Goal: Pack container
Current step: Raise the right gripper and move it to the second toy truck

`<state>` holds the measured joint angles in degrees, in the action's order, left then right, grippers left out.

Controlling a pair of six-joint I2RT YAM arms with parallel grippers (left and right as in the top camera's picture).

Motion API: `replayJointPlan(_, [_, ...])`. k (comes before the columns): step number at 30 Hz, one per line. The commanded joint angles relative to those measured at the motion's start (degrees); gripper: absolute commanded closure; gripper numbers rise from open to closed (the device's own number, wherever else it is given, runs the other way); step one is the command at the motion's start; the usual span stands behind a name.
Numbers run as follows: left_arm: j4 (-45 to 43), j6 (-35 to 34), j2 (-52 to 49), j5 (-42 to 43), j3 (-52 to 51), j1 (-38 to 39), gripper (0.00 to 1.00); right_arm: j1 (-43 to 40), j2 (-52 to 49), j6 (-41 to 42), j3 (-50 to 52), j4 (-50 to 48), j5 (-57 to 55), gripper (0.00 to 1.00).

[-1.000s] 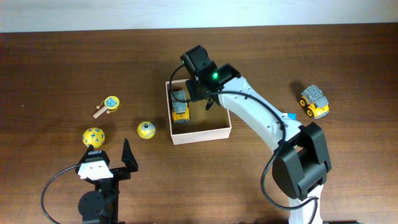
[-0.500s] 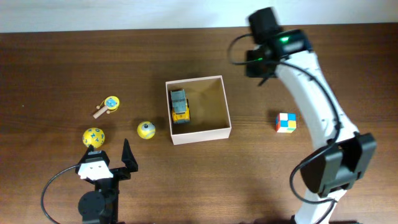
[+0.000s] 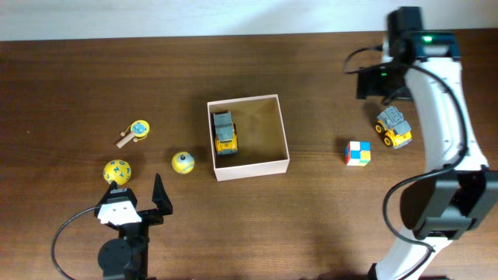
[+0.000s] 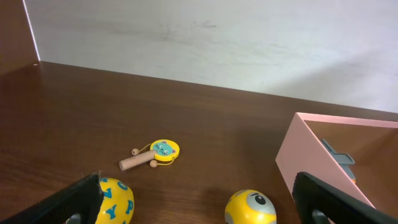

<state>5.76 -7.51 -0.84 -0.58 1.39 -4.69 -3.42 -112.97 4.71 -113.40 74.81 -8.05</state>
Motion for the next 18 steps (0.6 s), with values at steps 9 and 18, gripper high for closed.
replayJointPlan(9, [-0.2, 0.9, 0.5, 0.8, -0.4, -0.3, 0.01, -10.5, 1.4, -13.4, 9.5, -8.5, 6.8, 0.01])
replayJointPlan(18, [-0.2, 0.9, 0.5, 0.8, -0.4, -0.3, 0.01, -10.5, 1.1, -27.3, 25.5, -23.9, 7.4, 0.01])
